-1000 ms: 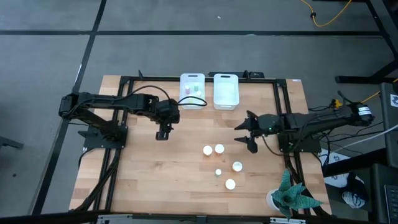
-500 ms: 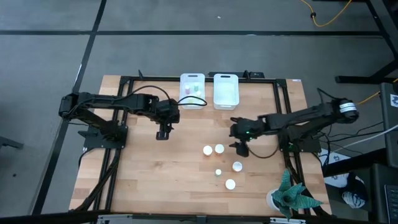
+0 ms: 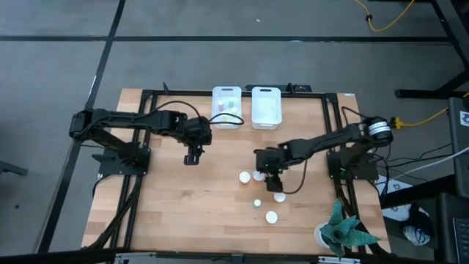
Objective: Pick and place medicine bottles into bin by pill shape (circle, oval)
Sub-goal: Put the orange capsule bottle into the white right bin
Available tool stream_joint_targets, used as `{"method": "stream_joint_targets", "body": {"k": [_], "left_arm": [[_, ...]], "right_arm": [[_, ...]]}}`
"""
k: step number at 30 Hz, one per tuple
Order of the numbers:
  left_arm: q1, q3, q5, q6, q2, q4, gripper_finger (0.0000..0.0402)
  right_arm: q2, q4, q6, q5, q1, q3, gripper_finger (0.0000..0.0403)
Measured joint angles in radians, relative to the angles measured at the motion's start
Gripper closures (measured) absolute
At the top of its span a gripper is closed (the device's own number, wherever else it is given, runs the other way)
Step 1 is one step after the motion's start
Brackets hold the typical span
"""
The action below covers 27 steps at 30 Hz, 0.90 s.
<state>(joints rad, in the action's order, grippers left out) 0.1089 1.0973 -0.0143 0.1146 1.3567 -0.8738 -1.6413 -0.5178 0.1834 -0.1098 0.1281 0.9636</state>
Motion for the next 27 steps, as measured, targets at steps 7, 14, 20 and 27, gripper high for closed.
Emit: {"method": "stream_joint_targets", "body": {"k": [7,14,20,27], "left_arm": [[0.0,0.0,-0.001,0.001,0.0,0.0,0.0231],[0.0,0.0,0.0,0.026,0.0,0.002,0.0231],[0.0,0.0,-0.001,0.027,0.0,0.007,0.0231],[0.0,0.0,0.0,0.027,0.0,0.007,0.0231]], "right_arm": [[-0.074,0.007,-0.062,0.01,0.006,0.073,0.015],[-0.078,0.071,-0.086,0.011,0.006,0.077,0.015],[-0.078,0.113,-0.086,0.012,0.006,0.077,0.015],[-0.078,0.098,-0.085,0.032,0.006,0.077,0.015]]}}
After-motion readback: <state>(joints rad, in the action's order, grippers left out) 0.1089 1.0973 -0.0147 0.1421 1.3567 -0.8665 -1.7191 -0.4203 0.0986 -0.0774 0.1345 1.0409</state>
